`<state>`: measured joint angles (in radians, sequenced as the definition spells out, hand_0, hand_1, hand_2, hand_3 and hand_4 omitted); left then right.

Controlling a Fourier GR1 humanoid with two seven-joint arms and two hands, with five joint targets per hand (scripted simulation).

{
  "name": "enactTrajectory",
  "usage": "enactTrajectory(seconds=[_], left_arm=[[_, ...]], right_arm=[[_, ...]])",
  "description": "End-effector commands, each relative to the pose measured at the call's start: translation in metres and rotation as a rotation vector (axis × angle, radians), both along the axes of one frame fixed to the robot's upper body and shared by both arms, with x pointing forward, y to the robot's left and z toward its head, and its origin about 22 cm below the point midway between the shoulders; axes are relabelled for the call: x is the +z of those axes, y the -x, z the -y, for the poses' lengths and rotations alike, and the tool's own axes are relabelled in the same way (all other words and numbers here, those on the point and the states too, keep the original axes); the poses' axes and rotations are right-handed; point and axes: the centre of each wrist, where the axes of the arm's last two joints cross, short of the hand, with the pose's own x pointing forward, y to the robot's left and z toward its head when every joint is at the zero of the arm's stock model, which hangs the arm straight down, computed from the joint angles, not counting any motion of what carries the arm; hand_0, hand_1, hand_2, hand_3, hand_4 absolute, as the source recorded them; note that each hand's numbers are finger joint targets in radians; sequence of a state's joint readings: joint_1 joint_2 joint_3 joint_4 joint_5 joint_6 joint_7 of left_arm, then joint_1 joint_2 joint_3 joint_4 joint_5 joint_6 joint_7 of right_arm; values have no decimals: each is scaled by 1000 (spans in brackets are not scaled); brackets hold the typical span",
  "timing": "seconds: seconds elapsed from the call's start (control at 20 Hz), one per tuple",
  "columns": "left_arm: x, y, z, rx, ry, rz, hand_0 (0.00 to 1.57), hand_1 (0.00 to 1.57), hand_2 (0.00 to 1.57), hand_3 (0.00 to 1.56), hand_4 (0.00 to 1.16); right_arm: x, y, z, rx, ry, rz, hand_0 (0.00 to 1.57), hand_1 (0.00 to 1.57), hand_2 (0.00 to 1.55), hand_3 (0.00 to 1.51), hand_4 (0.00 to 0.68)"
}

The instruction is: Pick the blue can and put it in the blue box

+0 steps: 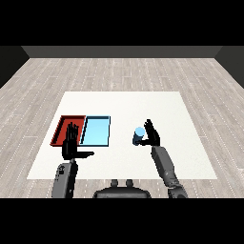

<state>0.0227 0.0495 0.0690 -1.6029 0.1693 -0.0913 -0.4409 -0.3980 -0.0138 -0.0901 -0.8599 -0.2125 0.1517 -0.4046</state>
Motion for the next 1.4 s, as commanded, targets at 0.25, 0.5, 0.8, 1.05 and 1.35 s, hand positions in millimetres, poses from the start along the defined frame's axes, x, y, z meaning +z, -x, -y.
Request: enactTrajectory(seconds=[0.25, 0.5, 0.8, 1.05, 1.35], left_arm=[[-15, -9, 3, 3, 12, 13, 0, 0, 0, 0, 0], [2, -3, 13, 0, -22, 7, 0, 0, 0, 0, 0], [9, -9, -1, -4, -15, -12, 0, 0, 0, 0, 0], [12, -4, 0, 4, 18, 2, 0, 0, 0, 0, 0], [-10, 5, -6, 24, 6, -3, 0, 0, 0, 0, 0]], right_arm=[[-6, 9, -1, 29, -18, -18, 0, 0, 0, 0, 0], [2, -17, -27, 35, -1, 6, 0, 0, 0, 0, 0], [4, -33, -13, 48, 7, -21, 0, 0, 0, 0, 0], [-12, -10, -41, 62, -12, -18, 0, 0, 0, 0, 0], [4, -24, -28, -33, 71, -36, 1056, 1056, 1218, 1127, 177]])
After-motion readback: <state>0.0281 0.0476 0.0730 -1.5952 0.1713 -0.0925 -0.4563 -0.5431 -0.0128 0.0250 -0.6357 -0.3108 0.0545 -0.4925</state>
